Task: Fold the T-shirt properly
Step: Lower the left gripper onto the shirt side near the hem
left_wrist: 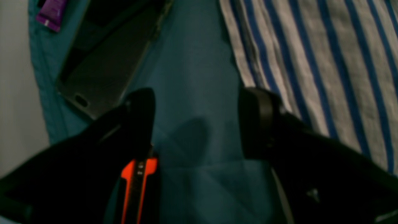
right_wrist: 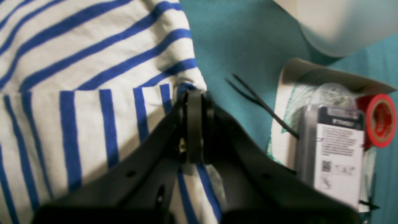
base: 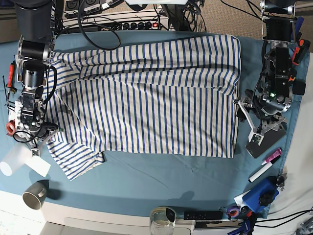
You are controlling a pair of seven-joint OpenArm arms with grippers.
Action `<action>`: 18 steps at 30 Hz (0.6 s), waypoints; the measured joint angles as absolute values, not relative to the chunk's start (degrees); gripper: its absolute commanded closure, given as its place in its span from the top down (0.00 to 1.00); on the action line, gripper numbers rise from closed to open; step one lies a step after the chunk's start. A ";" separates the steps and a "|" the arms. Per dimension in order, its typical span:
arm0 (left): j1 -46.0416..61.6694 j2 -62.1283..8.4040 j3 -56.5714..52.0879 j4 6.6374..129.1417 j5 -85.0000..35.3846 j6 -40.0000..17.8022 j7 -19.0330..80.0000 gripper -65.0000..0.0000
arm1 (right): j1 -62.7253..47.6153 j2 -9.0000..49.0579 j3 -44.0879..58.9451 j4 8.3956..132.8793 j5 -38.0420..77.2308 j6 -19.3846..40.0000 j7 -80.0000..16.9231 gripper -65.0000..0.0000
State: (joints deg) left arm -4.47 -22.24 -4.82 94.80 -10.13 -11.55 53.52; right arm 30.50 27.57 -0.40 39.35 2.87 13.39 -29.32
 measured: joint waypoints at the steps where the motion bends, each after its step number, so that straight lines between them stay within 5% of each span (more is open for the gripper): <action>1: -4.47 -22.24 -4.82 94.80 -10.11 -11.55 53.54 0.65 | 30.50 27.57 -0.40 39.38 2.81 13.37 -29.32 0.00; 18: -4.47 -22.24 -4.82 94.76 -10.13 -11.55 53.43 0.65 | 29.93 31.00 -0.54 63.24 6.35 13.17 -48.86 0.00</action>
State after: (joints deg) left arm -4.47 -22.24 -4.82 94.76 -10.13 -11.55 53.43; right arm 29.93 31.00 -0.54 63.24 6.35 13.17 -48.86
